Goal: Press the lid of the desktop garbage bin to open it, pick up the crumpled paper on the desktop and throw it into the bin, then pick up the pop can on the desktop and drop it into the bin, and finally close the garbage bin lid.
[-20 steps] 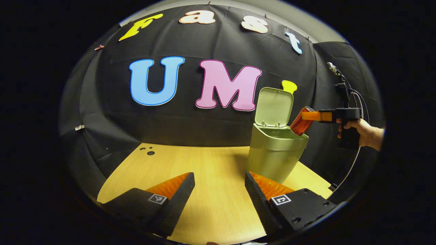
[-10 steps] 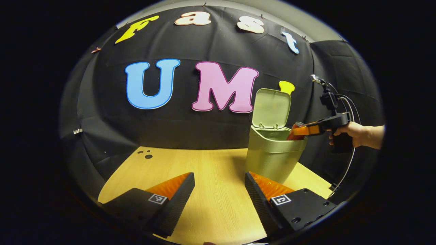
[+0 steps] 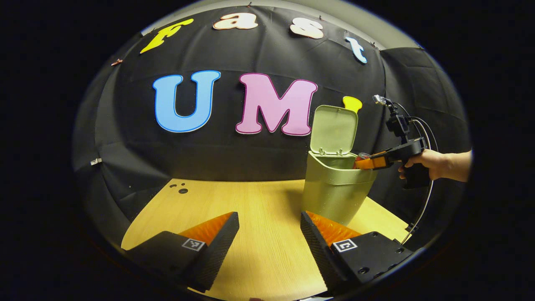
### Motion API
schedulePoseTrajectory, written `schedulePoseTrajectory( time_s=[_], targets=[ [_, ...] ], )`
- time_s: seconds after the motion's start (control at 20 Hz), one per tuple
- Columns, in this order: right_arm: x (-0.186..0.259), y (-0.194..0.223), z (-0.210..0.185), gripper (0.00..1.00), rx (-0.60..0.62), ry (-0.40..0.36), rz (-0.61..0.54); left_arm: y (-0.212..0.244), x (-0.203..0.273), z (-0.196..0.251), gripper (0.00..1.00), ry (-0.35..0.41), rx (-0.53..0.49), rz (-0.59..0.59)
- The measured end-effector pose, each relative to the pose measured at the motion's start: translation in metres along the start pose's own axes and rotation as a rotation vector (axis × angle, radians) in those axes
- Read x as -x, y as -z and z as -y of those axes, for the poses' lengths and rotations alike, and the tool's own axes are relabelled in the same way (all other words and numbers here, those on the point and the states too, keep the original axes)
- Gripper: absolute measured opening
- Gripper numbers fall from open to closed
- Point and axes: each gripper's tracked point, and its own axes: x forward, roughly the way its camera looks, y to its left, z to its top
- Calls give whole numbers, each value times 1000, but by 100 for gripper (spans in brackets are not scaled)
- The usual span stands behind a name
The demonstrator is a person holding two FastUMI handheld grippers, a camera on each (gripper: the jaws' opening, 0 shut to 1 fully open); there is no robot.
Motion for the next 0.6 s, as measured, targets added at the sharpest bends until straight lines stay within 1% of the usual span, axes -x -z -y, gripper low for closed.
schedulePoseTrajectory(
  time_s=[0.6],
  targets=[
    [1, 1, -1, 85, -12, -1, 2, 2, -5, -4, 95, 2, 2, -9]
  ],
)
